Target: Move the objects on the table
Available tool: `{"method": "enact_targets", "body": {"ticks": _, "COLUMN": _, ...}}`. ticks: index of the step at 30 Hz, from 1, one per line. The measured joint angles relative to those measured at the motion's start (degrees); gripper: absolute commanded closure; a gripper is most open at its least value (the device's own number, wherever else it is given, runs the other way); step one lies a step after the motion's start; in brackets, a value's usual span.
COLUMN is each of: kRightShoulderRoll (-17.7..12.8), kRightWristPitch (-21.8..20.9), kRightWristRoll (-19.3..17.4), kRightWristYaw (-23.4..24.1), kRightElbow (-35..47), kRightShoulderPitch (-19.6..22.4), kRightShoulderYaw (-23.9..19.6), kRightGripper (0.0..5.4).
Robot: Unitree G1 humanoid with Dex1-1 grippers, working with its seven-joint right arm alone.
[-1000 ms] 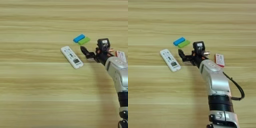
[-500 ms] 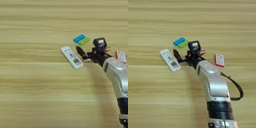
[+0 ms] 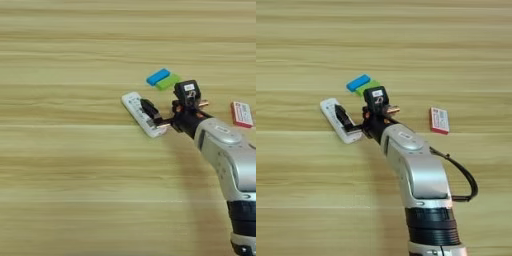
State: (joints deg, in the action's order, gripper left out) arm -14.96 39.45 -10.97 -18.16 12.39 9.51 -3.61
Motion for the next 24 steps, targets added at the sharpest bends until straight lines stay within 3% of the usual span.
{"method": "enact_targets", "body": {"ticks": 24, "kRightShoulderRoll": -0.9, "kRightWristPitch": 0.0, "kRightWristRoll": 2.8, "kRightWristYaw": -2.4, "kRightElbow": -5.7, "kRightShoulderPitch": 0.0, "kRightShoulderYaw": 4.8, "kRightGripper": 0.03}}
